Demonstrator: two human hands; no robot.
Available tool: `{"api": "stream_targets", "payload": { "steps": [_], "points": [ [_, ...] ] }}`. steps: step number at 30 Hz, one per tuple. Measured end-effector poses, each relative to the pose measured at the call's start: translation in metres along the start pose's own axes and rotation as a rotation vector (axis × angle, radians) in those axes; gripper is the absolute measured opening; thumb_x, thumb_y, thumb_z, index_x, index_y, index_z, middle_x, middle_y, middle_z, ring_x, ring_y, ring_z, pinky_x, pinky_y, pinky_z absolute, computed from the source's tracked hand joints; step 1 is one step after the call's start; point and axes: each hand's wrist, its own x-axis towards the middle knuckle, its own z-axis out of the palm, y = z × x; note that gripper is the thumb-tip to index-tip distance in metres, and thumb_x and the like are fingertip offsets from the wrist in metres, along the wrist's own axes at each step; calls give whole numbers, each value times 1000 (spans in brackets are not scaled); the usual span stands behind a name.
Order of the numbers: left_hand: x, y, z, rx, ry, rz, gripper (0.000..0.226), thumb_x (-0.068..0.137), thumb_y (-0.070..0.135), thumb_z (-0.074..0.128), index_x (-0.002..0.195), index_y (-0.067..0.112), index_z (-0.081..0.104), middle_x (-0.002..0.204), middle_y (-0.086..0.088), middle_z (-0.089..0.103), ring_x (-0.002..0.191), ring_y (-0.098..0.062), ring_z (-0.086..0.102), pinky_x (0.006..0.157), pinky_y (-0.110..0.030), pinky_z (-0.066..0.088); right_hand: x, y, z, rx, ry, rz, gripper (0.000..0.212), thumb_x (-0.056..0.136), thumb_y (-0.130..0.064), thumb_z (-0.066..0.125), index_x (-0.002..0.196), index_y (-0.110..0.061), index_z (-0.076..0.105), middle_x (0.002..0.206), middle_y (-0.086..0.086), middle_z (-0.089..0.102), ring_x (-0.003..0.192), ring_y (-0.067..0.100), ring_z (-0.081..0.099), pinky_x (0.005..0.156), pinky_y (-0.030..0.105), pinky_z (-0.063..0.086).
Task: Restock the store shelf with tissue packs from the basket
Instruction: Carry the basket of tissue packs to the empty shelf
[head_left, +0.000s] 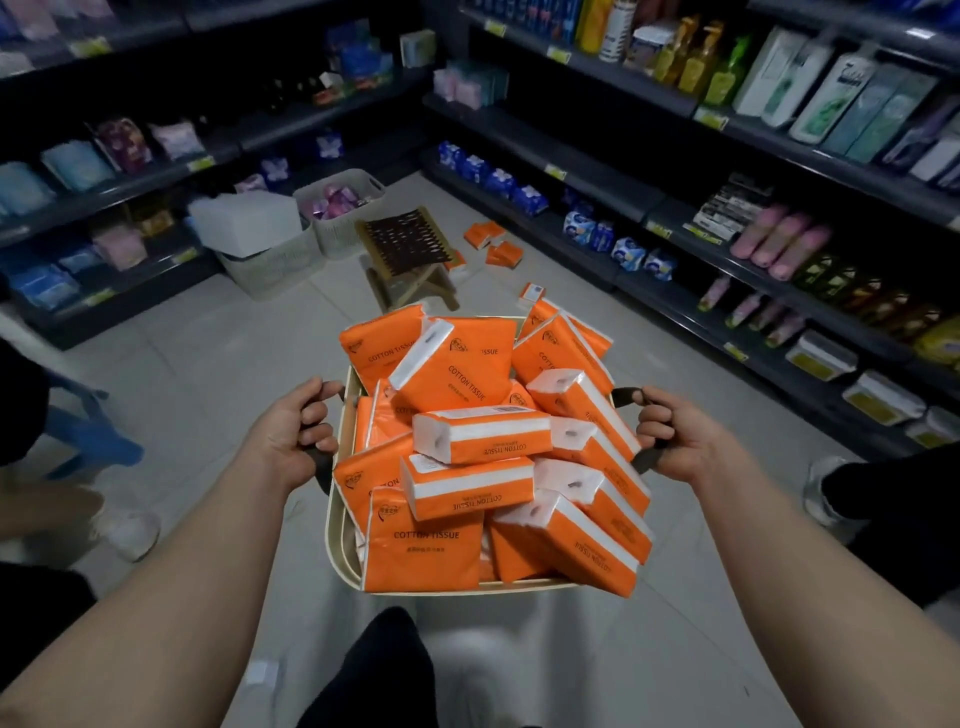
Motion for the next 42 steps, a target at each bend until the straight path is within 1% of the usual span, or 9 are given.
{"api": "stream_targets", "payload": {
  "steps": [6, 13, 17, 20, 27, 31, 38, 42],
  "points": [
    [85, 55, 53, 57, -45, -29, 26, 97, 34, 48, 84, 16, 61, 37, 9, 29, 30, -5, 22, 35, -14, 23, 55, -52, 30, 50, 52, -29, 27, 96, -29, 48, 74, -15, 53, 38, -8, 35, 30, 5, 29, 33, 16, 27],
    [187, 137, 130, 157, -124, -70, 26, 97, 33, 48, 84, 15, 62, 38, 9, 28, 30, -5, 21, 34, -16, 23, 115, -113, 73, 186, 121, -68, 27, 96, -29, 48, 74, -15, 54, 39, -8, 36, 30, 5, 29, 33, 16, 27],
    [237, 171, 175, 188, -178, -90, 27, 97, 32, 48, 82, 15, 62, 37, 9, 30, 30, -5, 22, 35, -16, 22, 145, -149, 91, 228, 151, -95, 27, 97, -29, 47, 74, -15, 54, 38, -7, 36, 30, 5, 29, 32, 17, 28],
    [276, 190, 208, 202, -206, -101, 26, 96, 33, 48, 83, 15, 62, 36, 9, 31, 29, -4, 23, 35, -14, 22, 172, -181, 101, 245, 164, -114, 27, 98, -28, 46, 75, -15, 53, 38, -8, 36, 29, 5, 29, 31, 16, 28],
    [362, 220, 285, 219, -214, -108, 25, 95, 33, 51, 84, 14, 63, 36, 10, 32, 29, -4, 24, 35, -13, 23, 243, -256, 113, 260, 154, -122, 28, 98, -28, 44, 73, -16, 51, 35, -9, 32, 28, 4, 26, 34, 13, 24],
    [404, 238, 332, 211, -208, -116, 27, 96, 33, 49, 82, 14, 62, 34, 10, 32, 27, -4, 23, 34, -12, 22, 284, -302, 118, 278, 148, -113, 28, 98, -28, 44, 74, -15, 50, 34, -8, 33, 26, 4, 26, 32, 13, 25],
    [483, 277, 410, 236, -298, -150, 30, 98, 31, 44, 77, 16, 60, 36, 9, 30, 27, -4, 22, 34, -12, 21, 341, -382, 136, 312, 169, -131, 28, 98, -29, 44, 74, -15, 50, 33, -7, 32, 26, 3, 25, 30, 14, 25],
    [537, 296, 453, 316, -357, -150, 29, 99, 30, 42, 80, 16, 58, 36, 8, 31, 28, -4, 23, 34, -13, 23, 373, -414, 145, 346, 206, -158, 28, 98, -28, 43, 75, -15, 50, 33, -4, 32, 26, 4, 26, 29, 15, 26]
  ]
}}
